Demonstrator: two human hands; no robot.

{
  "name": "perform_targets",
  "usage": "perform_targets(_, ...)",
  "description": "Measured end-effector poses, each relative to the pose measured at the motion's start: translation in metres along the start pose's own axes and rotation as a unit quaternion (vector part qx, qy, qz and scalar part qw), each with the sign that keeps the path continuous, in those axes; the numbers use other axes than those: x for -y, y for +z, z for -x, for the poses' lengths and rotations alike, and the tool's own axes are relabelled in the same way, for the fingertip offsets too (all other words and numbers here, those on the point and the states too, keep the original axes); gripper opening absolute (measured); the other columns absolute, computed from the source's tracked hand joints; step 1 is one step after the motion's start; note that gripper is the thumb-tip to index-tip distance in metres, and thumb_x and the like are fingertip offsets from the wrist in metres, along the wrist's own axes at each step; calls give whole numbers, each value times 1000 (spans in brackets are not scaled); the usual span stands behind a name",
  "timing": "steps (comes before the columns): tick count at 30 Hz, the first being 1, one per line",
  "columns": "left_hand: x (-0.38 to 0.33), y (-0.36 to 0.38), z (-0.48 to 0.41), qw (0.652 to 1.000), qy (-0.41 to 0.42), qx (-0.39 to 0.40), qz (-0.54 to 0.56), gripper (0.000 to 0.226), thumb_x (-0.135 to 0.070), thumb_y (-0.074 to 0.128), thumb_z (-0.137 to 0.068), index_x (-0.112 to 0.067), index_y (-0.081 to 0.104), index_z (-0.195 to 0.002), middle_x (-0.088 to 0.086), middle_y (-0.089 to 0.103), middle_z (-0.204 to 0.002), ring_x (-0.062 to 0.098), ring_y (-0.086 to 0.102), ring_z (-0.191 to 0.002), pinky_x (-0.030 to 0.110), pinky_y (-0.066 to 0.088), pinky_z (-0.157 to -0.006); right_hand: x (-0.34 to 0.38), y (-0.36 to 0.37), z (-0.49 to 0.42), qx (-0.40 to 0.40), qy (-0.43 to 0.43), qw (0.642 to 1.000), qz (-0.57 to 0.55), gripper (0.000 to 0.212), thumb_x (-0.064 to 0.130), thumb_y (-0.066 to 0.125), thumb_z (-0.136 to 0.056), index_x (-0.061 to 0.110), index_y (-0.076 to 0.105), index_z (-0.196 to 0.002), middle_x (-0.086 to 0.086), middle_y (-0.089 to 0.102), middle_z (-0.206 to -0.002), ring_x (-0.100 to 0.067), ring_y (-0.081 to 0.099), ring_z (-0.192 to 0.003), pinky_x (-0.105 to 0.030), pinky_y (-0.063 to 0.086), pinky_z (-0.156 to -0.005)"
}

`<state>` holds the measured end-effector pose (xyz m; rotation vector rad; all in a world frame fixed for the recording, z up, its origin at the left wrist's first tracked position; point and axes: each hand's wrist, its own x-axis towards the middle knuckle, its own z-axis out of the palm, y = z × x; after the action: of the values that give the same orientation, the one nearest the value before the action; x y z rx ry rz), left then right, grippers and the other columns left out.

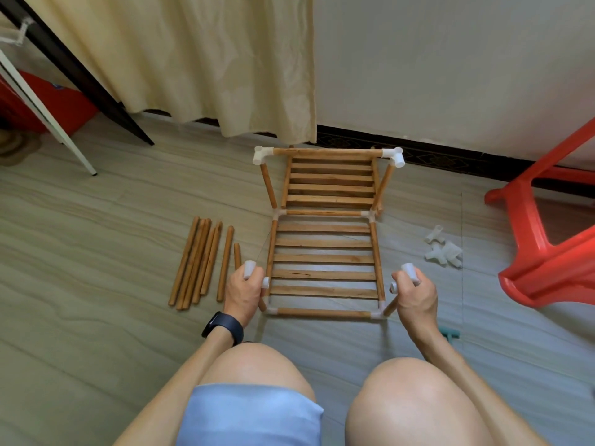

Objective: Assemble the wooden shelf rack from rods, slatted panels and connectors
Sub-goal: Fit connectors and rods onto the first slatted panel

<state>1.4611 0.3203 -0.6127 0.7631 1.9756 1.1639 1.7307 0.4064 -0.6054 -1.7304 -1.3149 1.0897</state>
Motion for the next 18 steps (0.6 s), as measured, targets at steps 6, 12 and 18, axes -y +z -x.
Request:
perform_targets(6, 2, -4, 2, 1000, -20, 17, -3, 31, -41, 44, -75, -12, 55, -70, 5, 55, -67, 20, 52, -64, 31, 40, -59, 0, 2, 4, -18, 34, 999, -10, 34, 39, 47, -82, 7, 50, -71, -12, 55, -69, -25, 45, -66, -35, 33, -59)
perform_targets(12, 3, -22, -2, 996, -14, 83, 1, 52, -61, 52, -80, -11, 63, -90, 12, 70, -88, 25, 65, -82, 36, 50, -76, 15, -15, 5, -11, -79, 978, 192, 47, 57, 62, -90, 16, 54, -112, -4, 58, -111, -25, 50, -106, -40, 42, -85)
perform_targets(18, 2, -51, -33, 990, -78, 91, 77, 51, -56, 42, -100, -12, 65, -111, 7, 70, -107, 24, 65, -102, 41, 48, -92, 71, 37, -7, 69, -324, 905, 267, 52, 48, 53, -91, 17, 55, -132, -2, 55, -138, -17, 44, -132, -39, 37, -111)
